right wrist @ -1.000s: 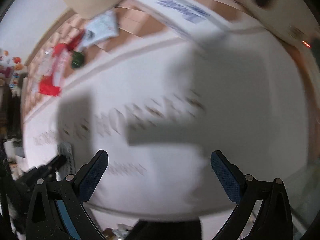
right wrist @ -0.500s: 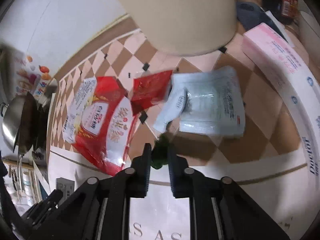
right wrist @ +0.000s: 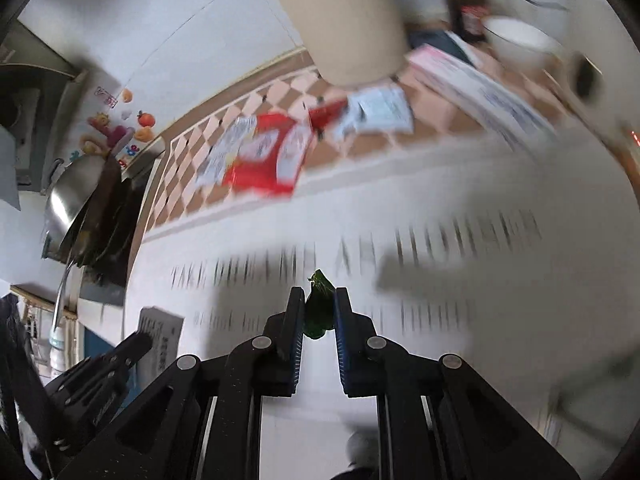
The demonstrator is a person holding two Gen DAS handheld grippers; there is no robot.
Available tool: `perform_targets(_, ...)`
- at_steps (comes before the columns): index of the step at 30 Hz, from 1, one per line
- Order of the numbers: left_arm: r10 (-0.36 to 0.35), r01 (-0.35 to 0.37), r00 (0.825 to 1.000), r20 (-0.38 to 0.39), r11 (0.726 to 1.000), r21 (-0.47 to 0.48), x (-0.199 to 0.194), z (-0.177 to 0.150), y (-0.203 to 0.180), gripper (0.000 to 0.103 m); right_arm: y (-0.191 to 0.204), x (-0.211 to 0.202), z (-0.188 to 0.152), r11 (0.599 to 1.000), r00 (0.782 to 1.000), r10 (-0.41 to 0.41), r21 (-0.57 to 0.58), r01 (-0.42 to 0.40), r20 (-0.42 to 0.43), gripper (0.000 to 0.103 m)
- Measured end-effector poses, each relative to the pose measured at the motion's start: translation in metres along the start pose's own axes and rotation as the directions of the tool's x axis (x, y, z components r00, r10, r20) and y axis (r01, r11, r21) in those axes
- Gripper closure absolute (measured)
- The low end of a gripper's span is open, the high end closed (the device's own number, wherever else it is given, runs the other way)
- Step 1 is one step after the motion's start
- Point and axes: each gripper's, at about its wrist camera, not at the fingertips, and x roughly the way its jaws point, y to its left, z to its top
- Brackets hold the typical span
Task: Collect trash
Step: 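Pinch a white paper strip with left tool while right tool grasps a small green item, then drop the paper strip and green item into the bin, opening both tools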
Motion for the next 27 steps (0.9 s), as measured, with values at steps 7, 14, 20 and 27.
perform_targets(7, -0.303, 0.303, 0.916, -0.262, 0.952, -0.043, 0.025, -0.111, 0.01, 0.101, -0.015, -0.025, -0.155, 0.988, 0.996, -0.014, 0.149, 0.027, -0.085, 0.088)
perform_targets(14, -0.401, 0.336, 0.803, -0.441, 0.916, -0.22, 0.143, -0.186, 0.02, 0.101, -0.063, 0.047, -0.266, 0.967, 0.964, -0.019, 0.239, 0.085, -0.265, 0.088)
perform_targets(20, -0.377, 0.264, 0.771, -0.513, 0.923, -0.281, 0.284, -0.232, 0.015, 0.101, -0.118, 0.169, -0.322, 0.954, 0.94, 0.009, 0.284, 0.094, -0.341, 0.088)
perform_targets(27, -0.278, 0.16, 0.765, -0.581, 0.956, -0.247, 0.424, -0.275, 0.008, 0.1, -0.192, 0.321, -0.362, 0.929, 0.918, 0.036, 0.351, 0.115, -0.396, 0.088)
